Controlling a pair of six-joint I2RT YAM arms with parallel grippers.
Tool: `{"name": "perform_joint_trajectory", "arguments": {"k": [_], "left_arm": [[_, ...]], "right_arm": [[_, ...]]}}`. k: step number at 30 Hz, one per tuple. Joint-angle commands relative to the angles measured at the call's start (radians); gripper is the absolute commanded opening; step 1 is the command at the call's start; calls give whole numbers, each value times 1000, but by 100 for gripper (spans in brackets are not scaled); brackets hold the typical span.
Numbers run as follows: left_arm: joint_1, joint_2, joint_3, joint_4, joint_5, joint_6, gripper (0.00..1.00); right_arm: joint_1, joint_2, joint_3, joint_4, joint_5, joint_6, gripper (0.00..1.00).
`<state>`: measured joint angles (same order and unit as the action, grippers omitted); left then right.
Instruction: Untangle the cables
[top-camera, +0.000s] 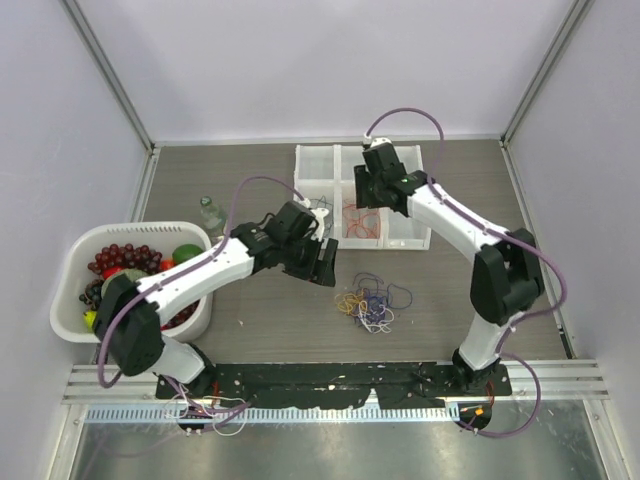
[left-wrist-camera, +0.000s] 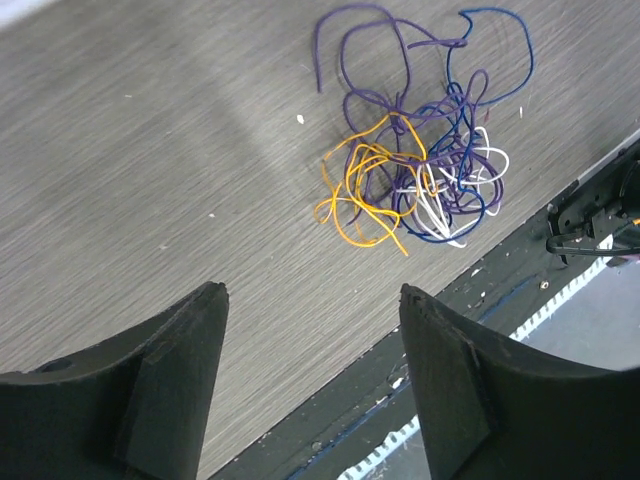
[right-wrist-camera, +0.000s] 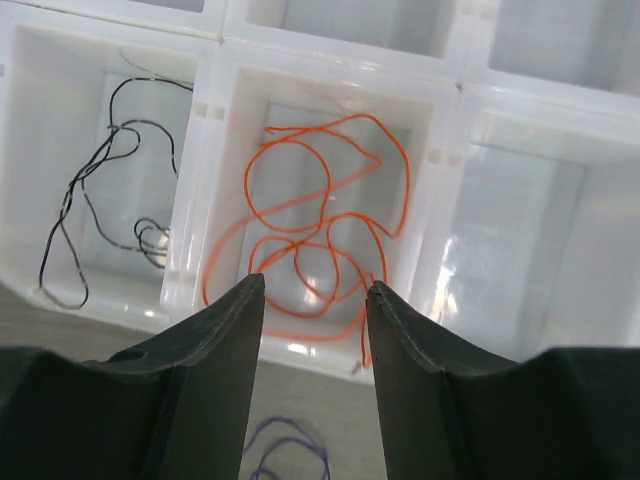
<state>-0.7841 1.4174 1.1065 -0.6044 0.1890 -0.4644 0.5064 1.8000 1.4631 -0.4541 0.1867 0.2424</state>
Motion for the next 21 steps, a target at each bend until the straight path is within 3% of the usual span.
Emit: {"name": "perform_joint_trajectory", "arguments": {"k": [1,5,7,12,17,21], "left_arm": [[-1,127,72,67,131,-19,71],[-1,244,118,91,173,-30,65],[-3,293,130,97,196,-31,62],[-3,340,113,124,239,-25,60],[-29,371,99,114,257,-23,55],[-50,379,96,130,230,-19,39]], "right_arm": [[-2,-209,-85,-129,13,80,52],[-3,-398,-309,-98,-162,119,53],[-2,-482,-439,-42,-336,159,52],[1,-652,-693,106,-470,264,52],[-2,-666,-672,58,-444,233,52],[-2,-639,-653,37,-452,235,51]]}}
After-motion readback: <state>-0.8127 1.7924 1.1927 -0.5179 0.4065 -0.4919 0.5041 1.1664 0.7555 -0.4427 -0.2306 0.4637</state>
